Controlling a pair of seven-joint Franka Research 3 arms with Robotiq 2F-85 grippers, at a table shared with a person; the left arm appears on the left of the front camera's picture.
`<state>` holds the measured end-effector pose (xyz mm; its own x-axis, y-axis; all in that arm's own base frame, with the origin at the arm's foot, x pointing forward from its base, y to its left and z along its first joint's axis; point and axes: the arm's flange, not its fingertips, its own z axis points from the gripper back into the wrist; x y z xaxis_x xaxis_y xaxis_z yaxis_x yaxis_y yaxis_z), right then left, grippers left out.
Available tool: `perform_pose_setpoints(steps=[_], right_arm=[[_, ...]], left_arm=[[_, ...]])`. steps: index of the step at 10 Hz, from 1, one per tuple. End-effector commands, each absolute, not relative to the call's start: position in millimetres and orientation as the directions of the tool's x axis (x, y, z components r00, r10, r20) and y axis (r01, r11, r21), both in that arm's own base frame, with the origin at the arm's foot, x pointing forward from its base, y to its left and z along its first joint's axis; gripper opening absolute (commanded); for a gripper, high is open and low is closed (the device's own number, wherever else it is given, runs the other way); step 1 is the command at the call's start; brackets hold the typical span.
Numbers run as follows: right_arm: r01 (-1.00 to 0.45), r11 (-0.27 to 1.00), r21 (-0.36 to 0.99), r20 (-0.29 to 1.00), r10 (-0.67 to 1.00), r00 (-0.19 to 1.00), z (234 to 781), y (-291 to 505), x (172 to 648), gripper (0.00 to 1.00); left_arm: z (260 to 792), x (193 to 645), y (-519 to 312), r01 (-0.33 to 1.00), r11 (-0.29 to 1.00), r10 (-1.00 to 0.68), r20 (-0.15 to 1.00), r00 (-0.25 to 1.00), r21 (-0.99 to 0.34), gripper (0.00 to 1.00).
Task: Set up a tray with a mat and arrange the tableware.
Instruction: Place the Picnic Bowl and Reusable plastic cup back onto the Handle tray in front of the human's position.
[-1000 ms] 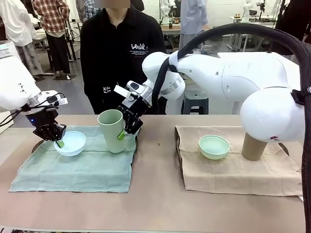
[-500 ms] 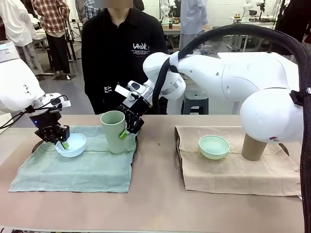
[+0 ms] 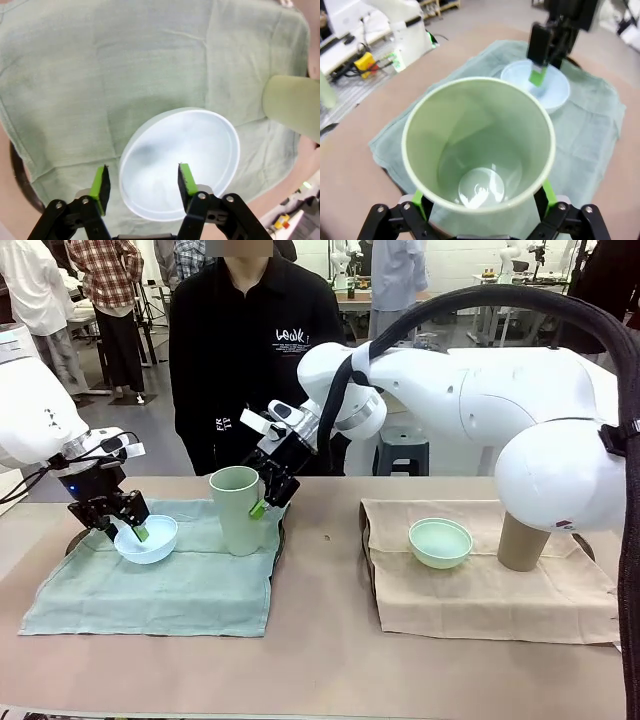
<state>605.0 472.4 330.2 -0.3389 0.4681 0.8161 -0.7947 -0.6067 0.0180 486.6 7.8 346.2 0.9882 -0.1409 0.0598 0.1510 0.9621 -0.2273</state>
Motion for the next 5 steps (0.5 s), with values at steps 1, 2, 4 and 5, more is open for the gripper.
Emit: perform_pose_setpoints(steps=[1,2,4,5], right_arm=[[-0.84,-0.536,0.088,0.762,0.579,-0.289,342.9,450.0,596.6,1.0],[-0.845,-0.525,0.1,0.755,0.594,-0.28,349.9,440.4,594.5,1.0],[-0.872,-0.476,0.117,0.735,0.632,-0.246,373.6,420.9,580.7,1.0],[-0.895,-0.425,0.137,0.722,0.661,-0.204,390.0,408.3,569.1,1.0]], left_arm=[[360.2,482.7,10.5,0.197,0.932,-0.18,0.086,0.98,-0.305,0.75],[365.2,481.5,10.5,0.203,0.929,-0.183,0.095,0.979,-0.31,0.75],[381.6,475.8,15.0,0.202,0.925,-0.176,0.109,0.978,-0.321,0.75],[392.9,472.8,16.9,0.211,0.925,-0.185,0.11,0.977,-0.316,0.75]])
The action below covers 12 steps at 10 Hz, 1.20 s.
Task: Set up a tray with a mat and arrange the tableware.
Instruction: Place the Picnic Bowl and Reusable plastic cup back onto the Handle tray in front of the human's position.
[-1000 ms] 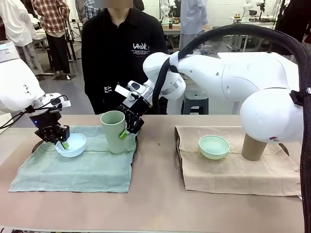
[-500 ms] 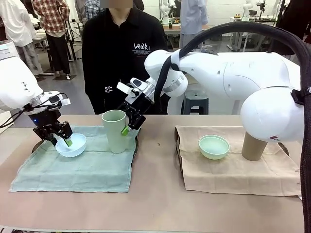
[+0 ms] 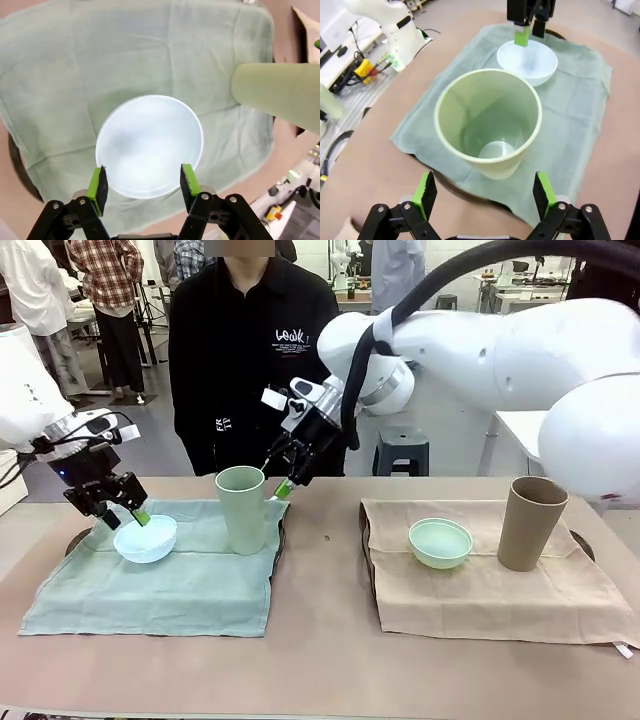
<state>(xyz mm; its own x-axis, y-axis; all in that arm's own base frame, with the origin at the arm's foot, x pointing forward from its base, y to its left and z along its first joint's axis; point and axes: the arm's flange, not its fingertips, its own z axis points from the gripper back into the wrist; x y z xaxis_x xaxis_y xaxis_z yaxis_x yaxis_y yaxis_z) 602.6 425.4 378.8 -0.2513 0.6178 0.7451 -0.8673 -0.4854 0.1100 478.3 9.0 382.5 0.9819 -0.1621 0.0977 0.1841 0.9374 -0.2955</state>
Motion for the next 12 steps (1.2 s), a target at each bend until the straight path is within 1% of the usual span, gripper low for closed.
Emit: perform_pose_setpoints(steps=[1,2,3,4,5,6,8,9,10,11,12], right_arm=[[-0.929,-0.339,0.147,0.699,0.7,-0.144,409.8,395.3,555.8,1.0],[-0.953,-0.255,0.162,0.677,0.732,-0.08,431.0,386.8,541.2,1.0],[-0.972,-0.135,0.193,0.639,0.769,0.02,458.9,380.2,516.7,1.0],[-0.97,-0.035,0.239,0.62,0.775,0.125,487.2,375.5,489.0,1.0],[-0.955,0.034,0.295,0.597,0.773,0.212,513.0,374.0,457.6,1.0],[-0.93,0.133,0.342,0.522,0.796,0.306,530.3,370.7,433.5,1.0],[-0.838,0.368,0.402,0.315,0.804,0.504,563.9,365.0,379.9,1.0],[-0.779,0.482,0.402,0.213,0.778,0.591,581.8,359.7,359.4,1.0],[-0.703,0.626,0.337,0.051,0.734,0.678,599.4,351.8,341.9,1.0],[-0.681,0.693,0.235,-0.076,0.712,0.698,604.6,354.0,344.9,1.0],[-0.786,0.522,0.332,0.216,0.769,0.602,586.4,352.0,351.4,1.0]], left_arm=[[419.0,463.8,20.4,0.225,0.927,-0.197,0.12,0.973,-0.3,0.75],[443.9,457.7,20.8,0.261,0.925,-0.237,0.117,0.964,-0.277,0.75],[475.3,448.3,18.9,0.304,0.927,-0.286,0.111,0.952,-0.219,0.75],[506.9,440.2,12.5,0.348,0.921,-0.333,0.105,0.937,-0.176,0.75],[540.7,429.2,-0.6,0.398,0.909,-0.387,0.098,0.917,-0.123,0.75],[564.1,423.8,-14.6,0.448,0.889,-0.441,0.09,0.893,-0.095,0.75],[598.3,411.0,-42.7,0.509,0.86,-0.505,0.077,0.86,-0.043,0.75],[611.0,403.7,-52.2,0.521,0.853,-0.518,0.083,0.851,-0.029,0.75],[594.6,406.8,-35.2,0.487,0.87,-0.48,0.094,0.872,-0.078,0.75],[594.6,406.8,-35.2,0.487,0.87,-0.48,0.094,0.872,-0.078,0.75],[594.6,406.8,-35.2,0.487,0.87,-0.48,0.094,0.872,-0.078,0.75]])
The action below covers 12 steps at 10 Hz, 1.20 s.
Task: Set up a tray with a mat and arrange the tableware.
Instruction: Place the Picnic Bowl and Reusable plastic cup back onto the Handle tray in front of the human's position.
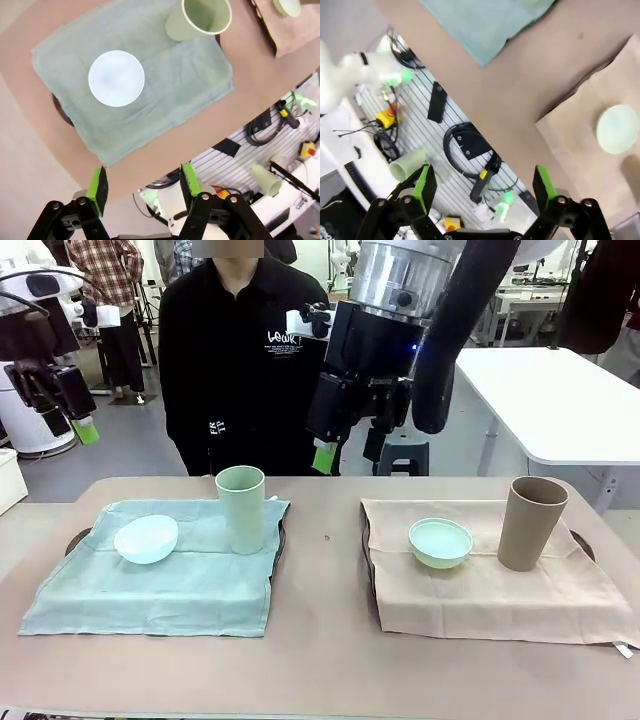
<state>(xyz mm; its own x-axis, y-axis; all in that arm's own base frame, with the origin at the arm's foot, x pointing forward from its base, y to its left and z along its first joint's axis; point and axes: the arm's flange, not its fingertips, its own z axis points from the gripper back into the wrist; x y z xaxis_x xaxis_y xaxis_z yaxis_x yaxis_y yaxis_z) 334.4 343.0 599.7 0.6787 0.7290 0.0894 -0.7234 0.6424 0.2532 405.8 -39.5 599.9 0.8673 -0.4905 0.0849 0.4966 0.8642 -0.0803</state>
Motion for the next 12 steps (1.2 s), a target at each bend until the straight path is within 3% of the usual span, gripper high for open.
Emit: perform_pose_setpoints(steps=[1,9,10,12], right_arm=[[-0.786,0.522,0.332,0.216,0.769,0.602,586.4,352.0,351.4,1.0],[-0.784,0.535,0.314,0.204,0.769,0.606,589.6,354.9,355.5,1.0],[-0.605,0.79,0.096,0.053,0.603,0.796,593.9,318.1,367.7,1.0],[-0.348,0.936,-0.048,-0.003,0.348,0.937,597.6,243.5,364.1,1.0]], left_arm=[[594.6,406.8,-35.2,0.487,0.87,-0.48,0.094,0.872,-0.078,0.75],[595.7,406.9,-34.2,0.487,0.869,-0.481,0.081,0.873,-0.088,0.75],[606.3,404.1,-46.5,0.512,0.853,-0.501,0.112,0.858,-0.103,0.75],[604.1,390.3,-44.5,0.443,0.875,-0.432,0.096,0.897,-0.194,0.75]])
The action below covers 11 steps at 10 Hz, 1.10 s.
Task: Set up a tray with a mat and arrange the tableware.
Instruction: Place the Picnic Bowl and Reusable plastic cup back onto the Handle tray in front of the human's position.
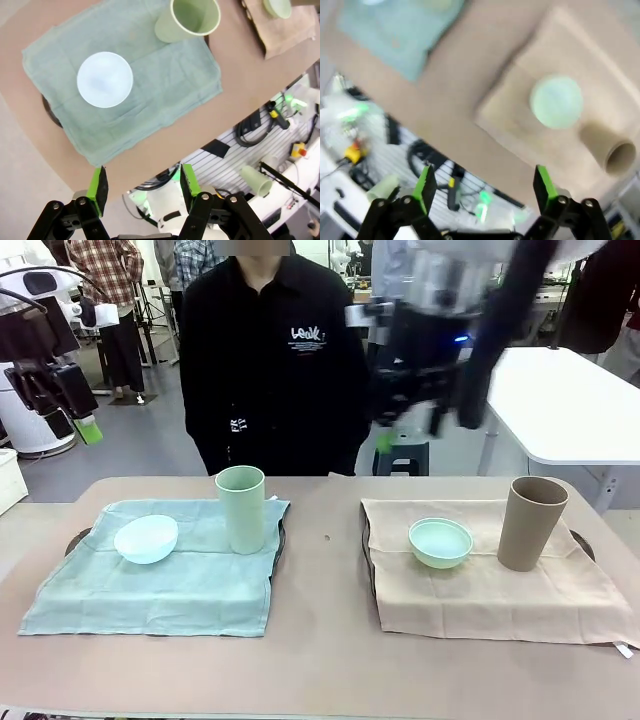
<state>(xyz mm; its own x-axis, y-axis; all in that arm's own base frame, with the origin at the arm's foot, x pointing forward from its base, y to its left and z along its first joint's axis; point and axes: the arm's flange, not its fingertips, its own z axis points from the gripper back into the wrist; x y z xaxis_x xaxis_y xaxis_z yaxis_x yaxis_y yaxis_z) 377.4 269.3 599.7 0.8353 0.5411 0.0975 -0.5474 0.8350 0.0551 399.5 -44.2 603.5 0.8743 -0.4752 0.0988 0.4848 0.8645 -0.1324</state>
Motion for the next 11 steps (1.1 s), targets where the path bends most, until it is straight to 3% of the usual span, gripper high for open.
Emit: perform_pose_setpoints(steps=[1,2,3,4,5,6,8,9,10,11], right_arm=[[-0.221,0.97,-0.101,-0.122,0.209,0.97,595.3,217.6,356.9,1.0],[-0.547,0.835,0.055,0.098,0.541,0.835,599.7,269.3,377.4,1.0],[-0.547,0.835,0.055,0.098,0.541,0.835,599.7,269.3,377.4,1.0],[-0.42,0.907,-0.031,0.043,0.421,0.906,603.1,221.3,372.7,1.0],[-0.488,0.816,0.309,0.254,0.424,0.869,612.4,177.6,372.5,1.0],[-0.455,0.684,0.571,0.378,0.273,0.884,608.9,113.9,364.9,1.0],[-0.326,0.462,0.825,0.399,-0.068,0.914,570.4,28.7,349.7,1.0],[-0.164,0.4,0.902,0.269,-0.223,0.937,555.9,22.4,351.4,1.0],[-0.38,0.767,0.517,0.333,0.229,0.915,606.1,52.8,363.4,1.0],[-0.312,0.695,0.648,0.33,0.113,0.937,580.9,11.3,353.2,1.0]], left_arm=[[604.0,387.0,-44.7,0.394,0.892,-0.38,0.103,0.919,-0.221,0.75],[603.5,399.5,-44.2,0.485,0.865,-0.475,0.099,0.874,-0.132,0.75],[604.5,395.3,-45.0,0.454,0.874,-0.444,0.099,0.891,-0.17,0.75],[619.3,400.1,-39.7,0.483,0.814,-0.453,0.166,0.876,-0.322,0.75],[648.2,400.3,-6.8,0.422,0.736,-0.272,0.34,0.9,-0.53,0.75],[660.9,394.5,27.1,0.389,0.649,-0.126,0.411,0.903,-0.654,0.75],[646.4,383.6,75.9,0.342,0.417,0.125,0.426,0.896,-0.842,0.75],[627.7,388.4,69.9,0.265,0.431,0.121,0.346,0.93,-0.863,0.75],[666.1,384.3,71.1,0.327,0.649,-0.066,0.377,0.924,-0.687,0.75],[656.6,381.7,93.1,0.287,0.546,0.045,0.369,0.928,-0.787,0.75]])
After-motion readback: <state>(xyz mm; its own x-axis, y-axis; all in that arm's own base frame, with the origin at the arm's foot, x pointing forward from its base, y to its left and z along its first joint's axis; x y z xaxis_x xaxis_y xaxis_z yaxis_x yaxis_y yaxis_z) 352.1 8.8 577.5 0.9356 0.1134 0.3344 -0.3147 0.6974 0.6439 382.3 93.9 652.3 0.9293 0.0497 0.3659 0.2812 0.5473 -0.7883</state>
